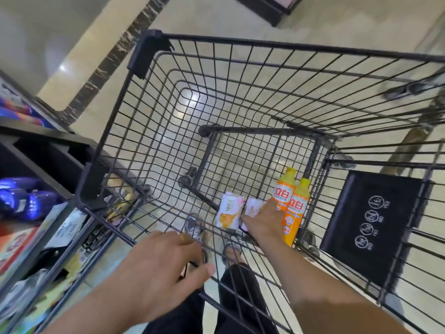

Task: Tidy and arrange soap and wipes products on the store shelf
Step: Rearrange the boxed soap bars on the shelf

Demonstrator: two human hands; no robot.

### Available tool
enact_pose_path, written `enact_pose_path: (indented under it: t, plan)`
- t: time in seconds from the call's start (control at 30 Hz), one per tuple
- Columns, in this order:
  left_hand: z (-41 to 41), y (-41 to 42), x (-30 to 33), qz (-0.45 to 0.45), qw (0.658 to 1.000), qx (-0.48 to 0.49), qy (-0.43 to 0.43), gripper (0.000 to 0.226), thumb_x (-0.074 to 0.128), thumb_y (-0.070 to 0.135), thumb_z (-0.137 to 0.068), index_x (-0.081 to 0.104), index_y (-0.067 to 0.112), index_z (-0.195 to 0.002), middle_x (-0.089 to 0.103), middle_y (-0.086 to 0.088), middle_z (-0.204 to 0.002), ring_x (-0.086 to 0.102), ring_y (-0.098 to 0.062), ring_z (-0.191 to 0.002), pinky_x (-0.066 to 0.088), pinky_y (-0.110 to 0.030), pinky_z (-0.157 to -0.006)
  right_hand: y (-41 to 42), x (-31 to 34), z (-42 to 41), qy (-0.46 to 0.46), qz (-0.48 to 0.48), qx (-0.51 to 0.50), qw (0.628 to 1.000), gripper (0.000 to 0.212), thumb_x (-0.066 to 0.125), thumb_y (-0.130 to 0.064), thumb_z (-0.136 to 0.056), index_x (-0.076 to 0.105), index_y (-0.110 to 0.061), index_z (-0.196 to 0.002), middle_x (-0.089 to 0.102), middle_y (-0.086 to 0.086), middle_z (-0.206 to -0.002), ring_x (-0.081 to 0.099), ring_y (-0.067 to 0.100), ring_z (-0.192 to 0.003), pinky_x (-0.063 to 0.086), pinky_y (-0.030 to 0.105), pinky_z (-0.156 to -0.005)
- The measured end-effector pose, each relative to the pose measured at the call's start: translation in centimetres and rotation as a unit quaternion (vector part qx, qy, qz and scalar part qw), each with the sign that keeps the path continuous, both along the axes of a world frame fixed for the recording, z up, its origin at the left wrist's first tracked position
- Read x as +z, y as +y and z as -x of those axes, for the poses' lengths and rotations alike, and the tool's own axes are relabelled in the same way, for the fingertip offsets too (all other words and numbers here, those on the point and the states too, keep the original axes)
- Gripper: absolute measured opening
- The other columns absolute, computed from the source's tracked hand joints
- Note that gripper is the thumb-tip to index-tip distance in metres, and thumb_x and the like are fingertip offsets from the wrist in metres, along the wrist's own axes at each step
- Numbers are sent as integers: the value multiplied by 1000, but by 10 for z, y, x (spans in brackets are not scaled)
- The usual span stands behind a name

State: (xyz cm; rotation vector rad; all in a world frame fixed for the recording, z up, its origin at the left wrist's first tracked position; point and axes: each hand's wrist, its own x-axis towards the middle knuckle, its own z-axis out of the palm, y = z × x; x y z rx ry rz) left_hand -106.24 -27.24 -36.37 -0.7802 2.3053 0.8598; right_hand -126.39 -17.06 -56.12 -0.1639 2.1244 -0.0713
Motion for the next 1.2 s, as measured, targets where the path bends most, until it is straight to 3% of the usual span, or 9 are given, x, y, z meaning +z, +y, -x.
enact_pose_path:
  t: [0.17, 0.27, 0.4, 0.53, 0.8, 0.97, 1.03, 1.13, 1.2]
  plan:
    - [-14, 5, -23, 110, 983, -78, 124, 40, 41, 54, -99, 61, 30, -74, 56, 10, -70, 52, -16, -62, 46, -34, -58, 4, 17, -2, 8, 16, 5, 1000, 108, 70, -60, -84, 5, -24, -161, 26, 17, -155, 46, 41, -136, 45, 50, -108]
    - [-12, -2, -32, 129, 975, -81, 162, 36, 45, 49, -95, 60, 28, -69, 55, 8, -64, 49, -17, -56, 41, -30, -53, 0, 36, -3, -5, 23, 38, 999, 88, 64, -61, -88, 22, -24, -157, 34, 14, -148, 52, 40, -129, 48, 48, -103]
    - [-3, -20, -36, 142, 970, -68, 185, 38, 45, 48, -94, 62, 26, -68, 54, 7, -61, 48, -17, -53, 40, -28, -52, -17, 62, -11, -106, 68, 70, 990, 48, 66, -51, -89, 58, -25, -129, 60, 1, -129, 61, 22, -109, 45, 30, -80]
    - [6, -43, -36, 171, 967, -87, 168, 42, 41, 48, -95, 63, 25, -68, 55, 5, -60, 46, -17, -51, 25, -27, -52, -36, 83, -33, -165, 97, 114, 975, 17, 62, -47, -89, 65, -33, -99, 67, -10, -107, 60, 8, -89, 39, 21, -62]
    - [17, -86, -38, 182, 960, -113, 180, 42, 38, 46, -94, 57, 21, -66, 52, 1, -58, 47, -24, -50, 37, -29, -47, -81, 95, -24, -202, 62, 173, 962, 22, 64, -49, -94, 66, -31, -106, 64, -3, -124, 58, 19, -112, 42, 31, -83]
    - [26, -106, -32, 196, 952, -116, 202, 42, 40, 45, -92, 46, 19, -59, 35, 2, -53, 32, -23, -47, 24, -26, -47, -105, 94, -29, -208, 34, 216, 953, 35, 52, -40, -101, 67, -14, -119, 64, 11, -127, 59, 30, -113, 45, 36, -85]
    - [27, -109, -32, 194, 953, -119, 201, 42, 39, 45, -92, 44, 19, -59, 34, 1, -52, 32, -24, -47, 24, -26, -47, -105, 94, -30, -220, 36, 227, 948, 29, 43, -29, -106, 63, -11, -114, 62, 20, -128, 59, 31, -105, 45, 38, -86]
    - [27, -112, -34, 191, 954, -122, 196, 45, 36, 46, -92, 47, 17, -60, 42, -2, -52, 40, -25, -47, 30, -27, -47, -103, 100, -30, -213, 62, 212, 952, 27, 41, -30, -107, 57, -18, -89, 63, 15, -101, 52, 16, -70, 43, 27, -65]
    - [26, -113, -36, 191, 952, -123, 204, 47, 35, 47, -92, 50, 16, -60, 44, -2, -52, 43, -25, -47, 34, -28, -47, -105, 102, -29, -214, 58, 222, 949, 27, 41, -28, -108, 56, -16, -89, 63, 14, -101, 53, 16, -72, 42, 29, -66]
